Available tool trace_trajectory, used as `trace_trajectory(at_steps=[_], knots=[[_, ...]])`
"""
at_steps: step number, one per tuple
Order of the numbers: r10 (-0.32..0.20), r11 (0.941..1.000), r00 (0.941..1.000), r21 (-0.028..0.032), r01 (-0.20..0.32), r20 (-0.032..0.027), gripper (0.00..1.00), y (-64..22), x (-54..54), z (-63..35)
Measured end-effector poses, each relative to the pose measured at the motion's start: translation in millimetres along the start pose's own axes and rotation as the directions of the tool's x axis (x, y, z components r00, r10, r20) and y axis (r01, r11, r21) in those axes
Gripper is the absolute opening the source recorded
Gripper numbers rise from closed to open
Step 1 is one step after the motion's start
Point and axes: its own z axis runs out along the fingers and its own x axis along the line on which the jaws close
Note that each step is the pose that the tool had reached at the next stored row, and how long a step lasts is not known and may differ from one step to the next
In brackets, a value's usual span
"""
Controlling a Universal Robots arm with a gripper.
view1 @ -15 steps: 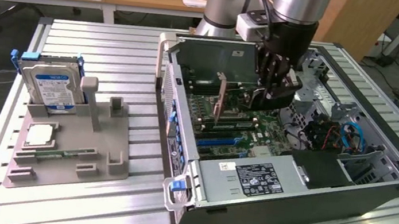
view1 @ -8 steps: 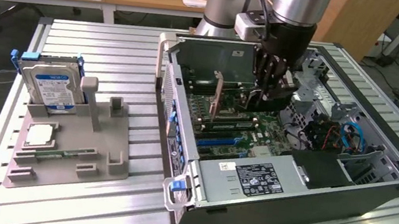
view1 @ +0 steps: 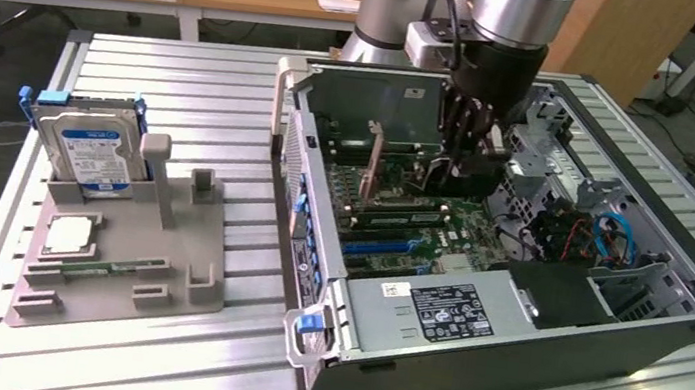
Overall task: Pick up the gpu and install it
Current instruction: 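Insert the gpu into the slot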
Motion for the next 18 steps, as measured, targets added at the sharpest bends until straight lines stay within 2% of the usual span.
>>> trace_trajectory(at_steps=[3,7,8,15,16,18], knots=[[0.005,1.0,1.0,-0.0013,-0.005,0.0012,0.27,1.8,0.1,2.3],[0.011,0.9999,0.9999,-0.0045,-0.011,0.0119,0.27,4.2,0.1,3.2],[0.012,0.9999,0.9998,-0.0055,-0.012,0.0167,0.27,4.9,0.2,3.3],[0.011,0.9999,0.9976,-0.0097,-0.011,0.0688,0.27,8.2,0.4,4.3],[0.006,0.9999,0.9974,-0.0095,-0.006,0.0721,0.27,8.6,0.4,5.0],[-0.011,0.9999,0.9972,-0.0087,0.011,0.0735,0.27,9.5,0.5,6.9]])
